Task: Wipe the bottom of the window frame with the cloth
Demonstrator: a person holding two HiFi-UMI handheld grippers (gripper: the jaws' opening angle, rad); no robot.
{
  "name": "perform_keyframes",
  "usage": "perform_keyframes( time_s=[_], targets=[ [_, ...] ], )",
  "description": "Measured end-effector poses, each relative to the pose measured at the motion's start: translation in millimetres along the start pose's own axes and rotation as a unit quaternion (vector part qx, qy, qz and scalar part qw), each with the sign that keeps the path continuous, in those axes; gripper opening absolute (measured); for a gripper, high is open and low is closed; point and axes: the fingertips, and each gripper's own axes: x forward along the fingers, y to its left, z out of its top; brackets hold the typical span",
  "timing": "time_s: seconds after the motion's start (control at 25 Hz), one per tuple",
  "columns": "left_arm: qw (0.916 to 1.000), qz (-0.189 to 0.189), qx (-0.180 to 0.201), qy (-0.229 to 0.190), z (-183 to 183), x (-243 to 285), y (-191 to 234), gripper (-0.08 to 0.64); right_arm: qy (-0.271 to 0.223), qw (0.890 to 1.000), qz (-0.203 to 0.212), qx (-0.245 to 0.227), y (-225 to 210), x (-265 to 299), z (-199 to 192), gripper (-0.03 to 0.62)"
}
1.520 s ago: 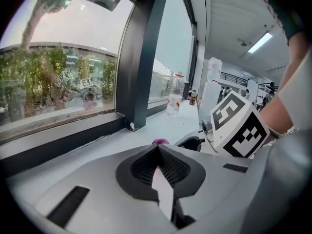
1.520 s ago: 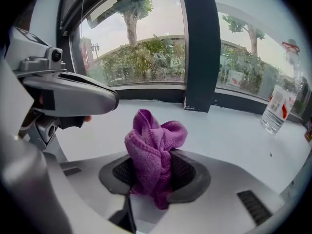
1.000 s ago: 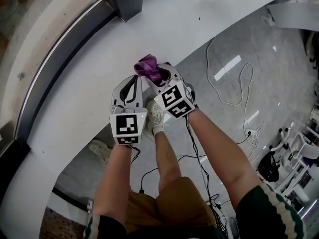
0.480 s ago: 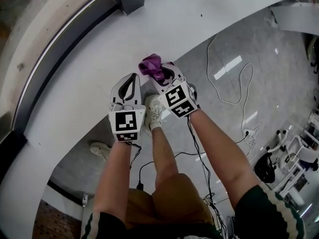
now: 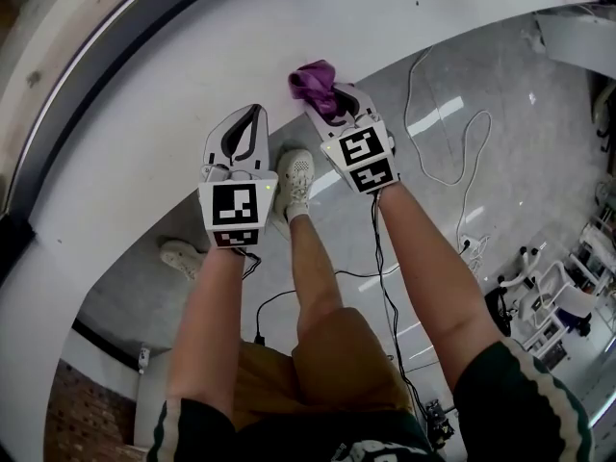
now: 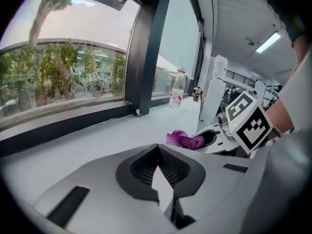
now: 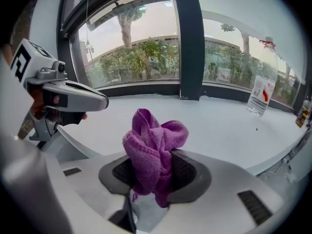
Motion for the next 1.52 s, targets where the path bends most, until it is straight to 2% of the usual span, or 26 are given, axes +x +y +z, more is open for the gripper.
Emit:
perform_keyframes(
  time_s=[0.28, 0.68, 1.2, 1.52],
  targets=[
    [1.0, 0.006, -0.004, -0.005, 1.2, -9.4, 6.1, 0.005, 0.014, 1.0, -0.011, 0.005, 4.4, 1.1, -0.7, 0.161],
    [0.9999, 0.008, -0.011, -0.006, -7.3, -26.2, 9.6, 0.005, 0.016, 1.0, 0.001, 0.0, 36.4, 4.8, 0.0, 0.161],
    [0.9994, 0.029, -0.016, -0.008, -20.0, -55.9, 43.6, 0.005, 0.031, 0.999, 0.022, -0.006, 82.4, 16.0, 5.0, 0.161],
    [0.9988, 0.042, -0.023, -0.003, -33.6, -74.0, 58.7, 0.005, 0.042, 0.999, 0.032, -0.006, 96.4, 20.4, 7.1, 0.161]
  ],
)
